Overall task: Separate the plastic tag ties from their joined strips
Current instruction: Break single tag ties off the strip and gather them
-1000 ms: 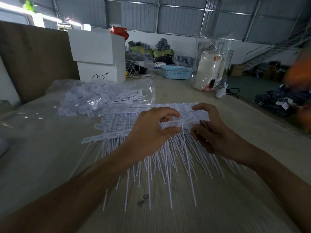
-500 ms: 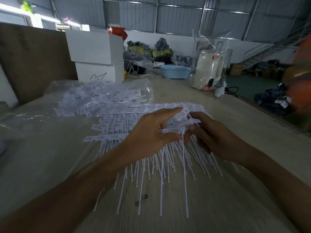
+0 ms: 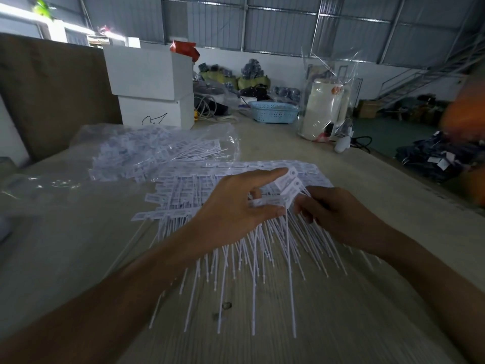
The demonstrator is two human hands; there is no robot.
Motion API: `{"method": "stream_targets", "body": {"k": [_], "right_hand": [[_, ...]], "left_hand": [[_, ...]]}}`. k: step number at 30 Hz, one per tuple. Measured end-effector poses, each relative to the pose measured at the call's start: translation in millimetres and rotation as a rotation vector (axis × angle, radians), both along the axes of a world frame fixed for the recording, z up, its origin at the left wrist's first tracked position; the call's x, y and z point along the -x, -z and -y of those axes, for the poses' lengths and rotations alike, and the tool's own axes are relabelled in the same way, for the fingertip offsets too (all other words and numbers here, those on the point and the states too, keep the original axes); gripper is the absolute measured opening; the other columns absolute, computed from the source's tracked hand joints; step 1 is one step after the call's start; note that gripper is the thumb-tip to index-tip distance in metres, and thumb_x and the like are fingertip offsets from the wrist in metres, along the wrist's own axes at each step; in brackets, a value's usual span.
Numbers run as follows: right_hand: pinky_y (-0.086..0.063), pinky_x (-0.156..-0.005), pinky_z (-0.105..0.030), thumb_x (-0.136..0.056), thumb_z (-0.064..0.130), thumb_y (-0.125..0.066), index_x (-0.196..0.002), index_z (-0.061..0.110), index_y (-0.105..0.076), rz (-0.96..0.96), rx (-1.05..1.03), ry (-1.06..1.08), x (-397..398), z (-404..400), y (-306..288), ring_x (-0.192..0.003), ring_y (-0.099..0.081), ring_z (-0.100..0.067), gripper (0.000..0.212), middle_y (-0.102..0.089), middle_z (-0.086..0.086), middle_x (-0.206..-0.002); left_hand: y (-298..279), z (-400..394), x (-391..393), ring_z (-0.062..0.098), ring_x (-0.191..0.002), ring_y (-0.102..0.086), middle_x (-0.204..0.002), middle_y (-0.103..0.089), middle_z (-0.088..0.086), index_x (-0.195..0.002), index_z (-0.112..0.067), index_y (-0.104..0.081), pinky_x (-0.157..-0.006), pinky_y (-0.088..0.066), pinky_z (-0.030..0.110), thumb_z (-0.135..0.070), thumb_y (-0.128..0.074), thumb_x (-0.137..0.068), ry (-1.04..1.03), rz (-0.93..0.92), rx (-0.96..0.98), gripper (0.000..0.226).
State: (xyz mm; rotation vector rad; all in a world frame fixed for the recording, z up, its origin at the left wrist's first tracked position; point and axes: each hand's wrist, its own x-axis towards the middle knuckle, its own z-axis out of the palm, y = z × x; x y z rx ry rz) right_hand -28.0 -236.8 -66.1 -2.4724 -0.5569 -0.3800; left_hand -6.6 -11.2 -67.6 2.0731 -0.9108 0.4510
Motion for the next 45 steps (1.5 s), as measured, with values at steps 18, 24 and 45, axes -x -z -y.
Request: {"method": "stream_targets", "body": {"k": [18,24,45], "right_hand": [[-0.025,-0.043,-0.023,-0.087,0.037,-0.064,-0.071,0.011,-0.067,-0.471,-0.721,-0.081,14,-23,-11,-0.047,-0.023,-0.012,0.031,-0.028,0.000,-0.055],[-0.013,-0.050,-0.033,-0.086,0.032,-0.065,-0.073,0.012,-0.068,-0.487,-0.904,0.000,7,-17,-9,-0.050,-0.020,-0.014,0.024,-0.015,-0.005,-0.066],[-0.032,-0.052,-0.021,-0.100,0.029,-0.049,-0.078,0.010,-0.068,0.122,-0.423,-0.086,19,-23,-7,-0.050,-0.040,-0.015,0.034,-0.050,-0.008,-0.061]], "left_hand": [[-7,6,4,-0.007,-0.095,-0.064,-0.101,-0.068,-0.019,-0.114,-0.025,-0.058,-0.077,-0.047,0.007,-0.021,-0.076,-0.085,0.085,0.001,0.094,0.034],[-7,-2,-2,0.000,-0.090,-0.059,-0.100,-0.065,-0.018,-0.116,-0.032,-0.061,-0.078,-0.054,0.033,-0.037,-0.071,-0.088,-0.156,0.139,-0.112,0.031],[-20,-6,7,-0.006,-0.063,-0.060,-0.073,-0.068,-0.015,-0.088,-0.006,-0.076,-0.060,-0.042,0.008,-0.006,-0.063,-0.094,-0.059,0.083,-0.011,0.015]]}}
